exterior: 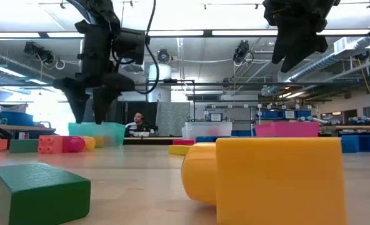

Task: Sort blocks by size
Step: Put the yellow 1 stud game piece into the blue bin

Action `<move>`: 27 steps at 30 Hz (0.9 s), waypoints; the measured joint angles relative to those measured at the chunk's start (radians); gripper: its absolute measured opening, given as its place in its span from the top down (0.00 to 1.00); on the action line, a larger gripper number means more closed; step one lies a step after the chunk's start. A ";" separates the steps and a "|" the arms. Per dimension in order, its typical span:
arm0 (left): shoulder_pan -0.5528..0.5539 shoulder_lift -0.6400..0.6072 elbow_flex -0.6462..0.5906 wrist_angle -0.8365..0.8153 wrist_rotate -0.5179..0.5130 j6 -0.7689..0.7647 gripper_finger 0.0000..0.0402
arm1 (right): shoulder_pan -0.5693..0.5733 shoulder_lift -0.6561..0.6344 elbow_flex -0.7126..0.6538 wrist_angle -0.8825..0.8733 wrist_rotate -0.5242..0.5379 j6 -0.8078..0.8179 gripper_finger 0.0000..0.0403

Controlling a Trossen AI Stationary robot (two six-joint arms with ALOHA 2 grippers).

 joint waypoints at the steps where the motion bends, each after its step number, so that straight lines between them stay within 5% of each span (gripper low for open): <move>1: 0.000 0.000 0.004 0.010 -0.002 0.082 0.30 | 0.000 0.000 0.000 0.003 0.000 0.000 0.44; 7: -0.009 0.010 0.005 0.013 -0.022 0.618 0.30 | 0.000 0.000 0.000 0.066 0.000 0.001 0.44; 12: -0.022 0.008 -0.015 0.057 -0.020 0.924 0.30 | 0.000 0.000 0.000 0.125 0.000 0.003 0.44; 27: -0.028 0.008 -0.156 0.143 -0.032 1.053 0.30 | 0.000 0.000 0.001 0.134 0.002 0.053 0.44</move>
